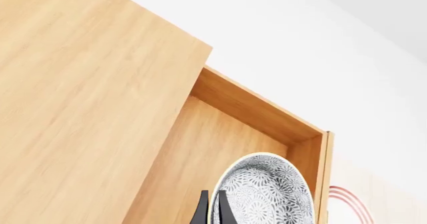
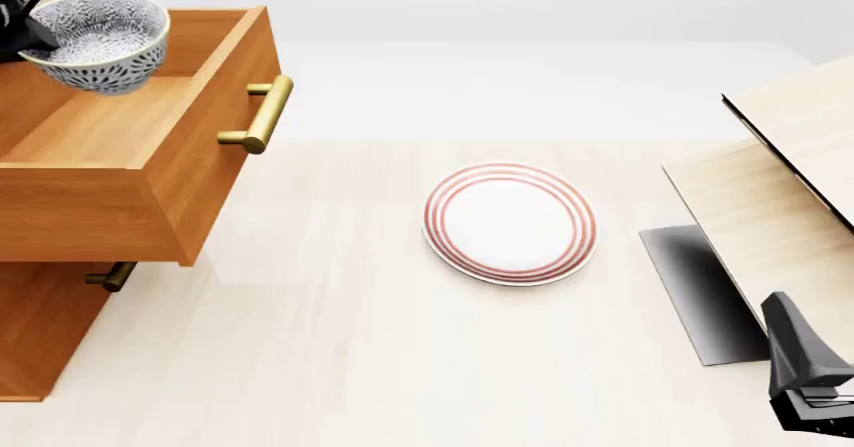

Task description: Open the top drawer of the cabinet and put the bowl in it.

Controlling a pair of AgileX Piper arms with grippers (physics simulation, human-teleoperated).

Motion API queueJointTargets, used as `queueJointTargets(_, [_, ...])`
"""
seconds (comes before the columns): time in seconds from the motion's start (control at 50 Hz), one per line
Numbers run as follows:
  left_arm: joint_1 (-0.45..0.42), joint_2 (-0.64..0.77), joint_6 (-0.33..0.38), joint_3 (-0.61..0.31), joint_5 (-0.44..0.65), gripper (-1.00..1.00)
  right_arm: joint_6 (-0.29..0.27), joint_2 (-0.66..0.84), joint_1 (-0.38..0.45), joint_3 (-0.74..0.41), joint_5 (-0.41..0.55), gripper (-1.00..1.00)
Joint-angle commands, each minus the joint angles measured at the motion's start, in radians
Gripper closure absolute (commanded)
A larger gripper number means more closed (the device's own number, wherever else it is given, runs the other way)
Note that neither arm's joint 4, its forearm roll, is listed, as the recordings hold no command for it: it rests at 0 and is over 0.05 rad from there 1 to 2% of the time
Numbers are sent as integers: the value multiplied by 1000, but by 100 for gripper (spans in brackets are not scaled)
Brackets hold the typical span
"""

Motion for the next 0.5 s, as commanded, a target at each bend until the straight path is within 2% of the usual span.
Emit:
queueJointTargets(0.02, [-3,29,11,-2,-19,100,0,-1,0,0,0,-100])
queueJointTargets(0.5, [-2,93,13,13,-67,100,0,-2,0,0,0,-100])
